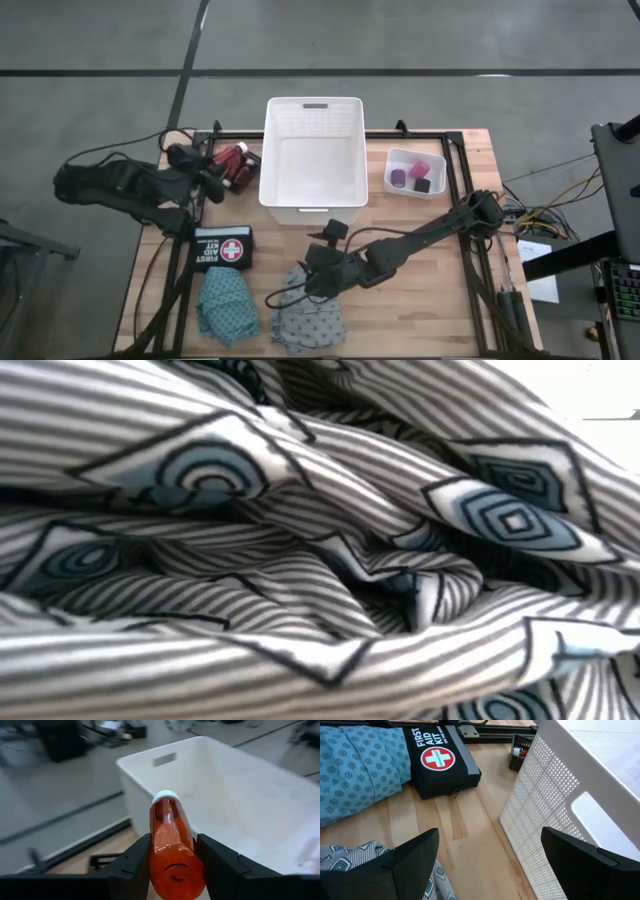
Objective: Pick & Place Medicine items
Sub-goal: Put the red medicine bottle into the black bin
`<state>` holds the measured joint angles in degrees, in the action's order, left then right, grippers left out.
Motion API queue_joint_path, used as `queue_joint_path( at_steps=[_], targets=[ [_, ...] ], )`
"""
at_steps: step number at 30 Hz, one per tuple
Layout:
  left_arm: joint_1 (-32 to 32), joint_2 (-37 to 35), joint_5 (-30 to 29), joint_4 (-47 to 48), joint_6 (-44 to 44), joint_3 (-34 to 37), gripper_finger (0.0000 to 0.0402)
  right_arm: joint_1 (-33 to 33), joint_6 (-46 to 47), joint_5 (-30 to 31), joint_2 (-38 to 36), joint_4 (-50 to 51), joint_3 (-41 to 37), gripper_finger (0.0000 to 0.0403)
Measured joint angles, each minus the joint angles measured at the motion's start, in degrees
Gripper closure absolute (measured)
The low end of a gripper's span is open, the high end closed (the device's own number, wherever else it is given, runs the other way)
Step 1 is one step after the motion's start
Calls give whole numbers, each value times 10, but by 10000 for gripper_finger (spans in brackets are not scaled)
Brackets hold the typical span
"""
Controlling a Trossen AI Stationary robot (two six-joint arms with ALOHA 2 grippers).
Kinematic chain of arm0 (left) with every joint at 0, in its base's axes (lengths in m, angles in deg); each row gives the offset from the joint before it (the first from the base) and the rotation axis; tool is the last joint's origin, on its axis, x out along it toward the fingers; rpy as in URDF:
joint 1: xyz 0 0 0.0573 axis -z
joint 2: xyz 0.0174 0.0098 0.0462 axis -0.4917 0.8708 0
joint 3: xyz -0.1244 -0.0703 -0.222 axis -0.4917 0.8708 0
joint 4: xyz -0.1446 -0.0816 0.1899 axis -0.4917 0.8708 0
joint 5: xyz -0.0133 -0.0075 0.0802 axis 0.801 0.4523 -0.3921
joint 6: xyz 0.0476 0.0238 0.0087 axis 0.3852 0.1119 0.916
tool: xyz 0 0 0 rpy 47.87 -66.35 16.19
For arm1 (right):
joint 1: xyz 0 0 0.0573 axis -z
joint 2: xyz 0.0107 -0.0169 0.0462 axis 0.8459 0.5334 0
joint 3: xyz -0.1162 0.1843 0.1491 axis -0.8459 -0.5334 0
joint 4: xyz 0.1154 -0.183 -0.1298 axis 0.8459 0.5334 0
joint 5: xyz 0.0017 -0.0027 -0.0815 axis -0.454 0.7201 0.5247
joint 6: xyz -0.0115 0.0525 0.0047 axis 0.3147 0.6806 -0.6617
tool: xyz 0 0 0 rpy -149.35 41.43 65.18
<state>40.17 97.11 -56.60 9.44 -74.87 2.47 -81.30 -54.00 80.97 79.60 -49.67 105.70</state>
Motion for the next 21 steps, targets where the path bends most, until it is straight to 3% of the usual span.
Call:
queue_joint_path(
  at_steps=[11, 18, 21],
  targets=[
    [-3, 4, -61, 1, -20, 151, 254, 2, 0, 1, 0, 0, 0, 55],
    [-24, 3, -59, 0, -98, 229, 254, 2, 0, 2, 0, 0, 0, 55],
    [-40, 3, -25, -2, -108, 243, 254, 3, 0, 2, 0, 0, 0, 55]
  ],
)
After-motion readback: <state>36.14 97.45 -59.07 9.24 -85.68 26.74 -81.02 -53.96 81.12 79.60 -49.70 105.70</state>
